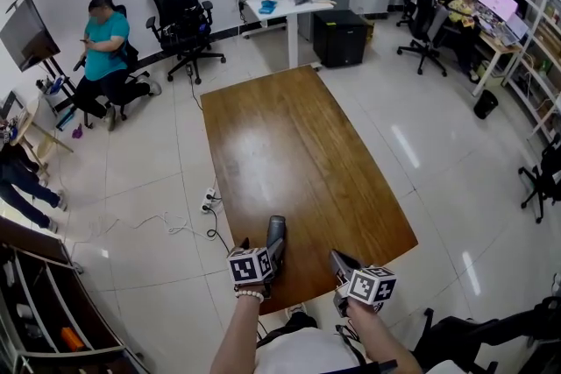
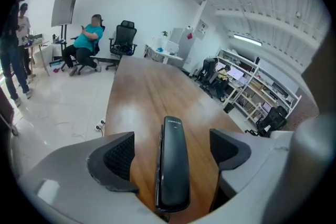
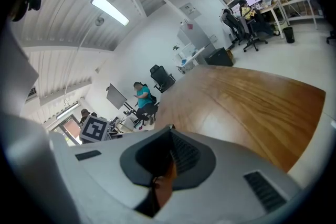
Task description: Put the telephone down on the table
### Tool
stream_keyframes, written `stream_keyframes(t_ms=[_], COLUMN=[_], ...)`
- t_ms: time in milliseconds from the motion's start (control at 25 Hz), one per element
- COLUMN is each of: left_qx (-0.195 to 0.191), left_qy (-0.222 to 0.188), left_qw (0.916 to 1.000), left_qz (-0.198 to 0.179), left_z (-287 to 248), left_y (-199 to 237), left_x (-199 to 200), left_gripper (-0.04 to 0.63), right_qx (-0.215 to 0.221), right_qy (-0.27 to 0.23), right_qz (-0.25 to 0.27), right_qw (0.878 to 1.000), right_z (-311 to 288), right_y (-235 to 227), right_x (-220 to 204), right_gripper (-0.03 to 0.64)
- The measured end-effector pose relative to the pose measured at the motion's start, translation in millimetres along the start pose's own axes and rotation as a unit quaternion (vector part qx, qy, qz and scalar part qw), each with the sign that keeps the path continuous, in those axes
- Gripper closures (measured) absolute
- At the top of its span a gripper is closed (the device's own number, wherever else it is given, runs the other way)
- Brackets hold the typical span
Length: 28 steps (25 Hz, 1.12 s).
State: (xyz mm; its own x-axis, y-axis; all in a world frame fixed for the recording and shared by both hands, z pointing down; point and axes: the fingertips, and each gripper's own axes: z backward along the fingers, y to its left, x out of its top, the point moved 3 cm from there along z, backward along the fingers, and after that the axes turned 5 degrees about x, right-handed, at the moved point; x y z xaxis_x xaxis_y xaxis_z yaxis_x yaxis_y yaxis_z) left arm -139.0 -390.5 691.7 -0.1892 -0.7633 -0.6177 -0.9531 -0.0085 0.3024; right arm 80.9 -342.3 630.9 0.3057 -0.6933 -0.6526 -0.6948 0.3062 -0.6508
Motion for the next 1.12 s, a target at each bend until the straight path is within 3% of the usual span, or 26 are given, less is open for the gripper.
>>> stream_keyframes(t_ms=[200,320,480,800,1120], left_qx=[-0.011,-0.030,-0.028,-0.056,-0.045], left_qy=[-0.050,-0.087,-0.097,-0.101,-0.125], left_qw=[0.9987,0.9957,0.9949,0.9933,0.9905], left_qz=[0.002,0.010,0.002,-0.011,-0.035], left_z=[34,54,77,141,224], left_y=[-9,-20,-31,-87,-131], left_x=[4,-2,-27,-99,-151], left_gripper=[0.256,0.436,0.595,0.595,0.595], right_qx=[0.005,0.008,0.018,0.050,0.081], right_qy=[0.002,-0.001,-0.009,-0.025,-0.005], right_qz=[0.006,0.011,0.019,0.034,0.052], right_qw=[1.000,1.000,1.000,0.998,0.995], right_z=[14,26,45,110,180], right_y=[1,3,8,30,50], right_x=[-6,-10,-16,-44,-95], right_gripper=[0.615,0.615,0.615,0.615,0.615])
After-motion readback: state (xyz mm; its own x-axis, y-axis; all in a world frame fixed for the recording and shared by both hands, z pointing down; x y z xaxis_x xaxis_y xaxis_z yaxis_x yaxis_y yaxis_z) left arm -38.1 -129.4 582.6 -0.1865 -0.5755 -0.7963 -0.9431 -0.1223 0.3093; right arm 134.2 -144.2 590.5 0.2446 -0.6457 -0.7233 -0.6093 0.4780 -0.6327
